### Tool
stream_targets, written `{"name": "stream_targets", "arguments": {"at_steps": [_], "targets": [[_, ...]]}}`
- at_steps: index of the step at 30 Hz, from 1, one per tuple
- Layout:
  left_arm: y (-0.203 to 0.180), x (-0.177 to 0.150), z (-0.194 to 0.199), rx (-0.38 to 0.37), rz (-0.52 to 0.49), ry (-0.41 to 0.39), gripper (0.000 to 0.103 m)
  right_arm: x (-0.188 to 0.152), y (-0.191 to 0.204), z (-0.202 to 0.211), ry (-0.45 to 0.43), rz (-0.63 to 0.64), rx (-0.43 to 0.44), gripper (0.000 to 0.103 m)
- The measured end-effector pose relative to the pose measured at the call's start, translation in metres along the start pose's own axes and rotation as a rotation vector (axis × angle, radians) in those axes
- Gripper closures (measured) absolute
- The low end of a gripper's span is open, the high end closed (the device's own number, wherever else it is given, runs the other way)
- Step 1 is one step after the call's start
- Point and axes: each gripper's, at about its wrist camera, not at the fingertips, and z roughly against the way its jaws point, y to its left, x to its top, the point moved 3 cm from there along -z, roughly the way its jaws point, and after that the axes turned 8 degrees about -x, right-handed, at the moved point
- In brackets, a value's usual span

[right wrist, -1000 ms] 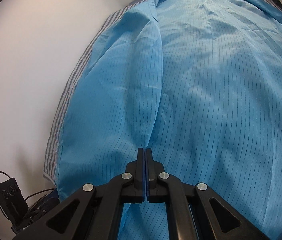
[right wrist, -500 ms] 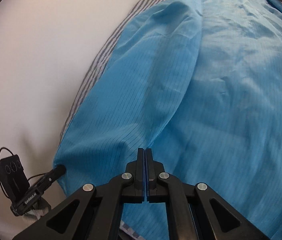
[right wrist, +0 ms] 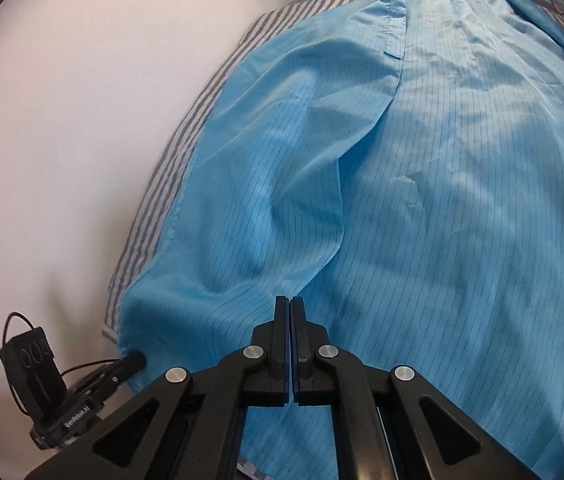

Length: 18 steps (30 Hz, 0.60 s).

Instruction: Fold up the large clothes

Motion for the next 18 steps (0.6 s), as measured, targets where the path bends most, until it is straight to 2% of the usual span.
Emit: {"name": "stream_targets", "arguments": {"at_steps": [2, 4, 7, 8, 9, 10, 11, 15, 17, 18], "targets": [[0.006, -0.003, 0.006, 0.028, -0.003, -0.001, 0.103, -0.008, 0.015, -0.008, 0.026, 0.058, -0.007, 0.103], [0.014, -0.006, 0.009, 0.020, 0.001, 0.015, 0.103, -0.013, 0.023, -0.014, 0.049, 0.134, -0.041, 0.103], [0.017, -0.007, 0.013, 0.031, -0.009, 0.034, 0.101, -0.009, 0.029, -0.010, 0.023, 0.177, -0.070, 0.098], [0.016, -0.007, 0.015, 0.036, -0.014, 0.037, 0.094, -0.006, 0.027, -0.004, 0.009, 0.172, -0.068, 0.096], [0.016, -0.007, 0.019, 0.041, -0.021, 0.028, 0.090, -0.001, 0.024, 0.005, -0.012, 0.166, -0.063, 0.085], [0.014, -0.005, 0.023, 0.048, -0.034, 0.008, 0.081, 0.006, 0.021, 0.014, -0.041, 0.162, -0.060, 0.078], [0.012, -0.004, 0.028, 0.051, -0.044, -0.008, 0.076, 0.013, 0.018, 0.024, -0.075, 0.164, -0.053, 0.078], [0.007, 0.009, 0.032, 0.044, -0.065, -0.044, 0.067, 0.051, 0.003, 0.055, -0.197, 0.140, -0.046, 0.078], [0.011, 0.015, 0.027, 0.028, -0.040, -0.044, 0.048, 0.070, -0.001, 0.060, -0.238, 0.135, -0.056, 0.078], [0.015, 0.017, 0.025, 0.026, -0.025, -0.045, 0.047, 0.078, -0.002, 0.062, -0.254, 0.140, -0.072, 0.079]]}}
